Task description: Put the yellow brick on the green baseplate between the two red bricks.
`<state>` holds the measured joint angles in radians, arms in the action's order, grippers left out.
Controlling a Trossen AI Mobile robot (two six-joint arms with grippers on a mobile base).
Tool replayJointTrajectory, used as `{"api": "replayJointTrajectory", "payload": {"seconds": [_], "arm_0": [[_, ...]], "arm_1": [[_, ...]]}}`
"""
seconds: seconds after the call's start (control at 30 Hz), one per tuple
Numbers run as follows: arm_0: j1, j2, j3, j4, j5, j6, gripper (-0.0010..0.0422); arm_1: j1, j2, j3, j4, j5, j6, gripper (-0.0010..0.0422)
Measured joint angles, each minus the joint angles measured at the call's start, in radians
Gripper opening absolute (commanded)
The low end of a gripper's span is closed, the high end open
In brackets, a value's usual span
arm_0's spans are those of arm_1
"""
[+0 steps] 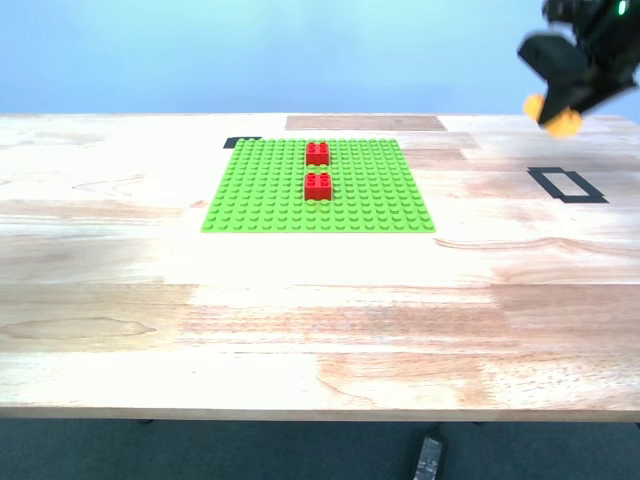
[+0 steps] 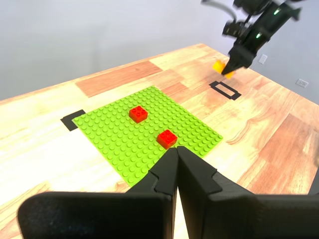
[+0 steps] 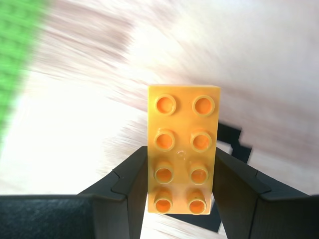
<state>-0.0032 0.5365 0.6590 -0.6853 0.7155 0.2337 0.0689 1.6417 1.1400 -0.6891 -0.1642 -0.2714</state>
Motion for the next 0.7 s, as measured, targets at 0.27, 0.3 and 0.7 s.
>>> {"api": "replayJointTrajectory", "payload": {"seconds": [0.27, 0.3, 0.7], "arm_0": [[0.000, 0.000, 0.000, 0.000, 0.000, 0.000, 0.0000], [0.000, 0.000, 0.000, 0.000, 0.000, -0.001, 0.0000], [-0.001, -0.004, 0.000, 0.000, 0.000, -0.002, 0.0000]], "arm_1": [[0.217, -0.166, 0.000, -0.010, -0.065, -0.132, 0.0001], [0.247, -0.172, 0.000, -0.010, -0.065, -0.147, 0.0001], [0.512, 0.072, 0.283, -0.163, -0.002, -0.389, 0.0001]]}}
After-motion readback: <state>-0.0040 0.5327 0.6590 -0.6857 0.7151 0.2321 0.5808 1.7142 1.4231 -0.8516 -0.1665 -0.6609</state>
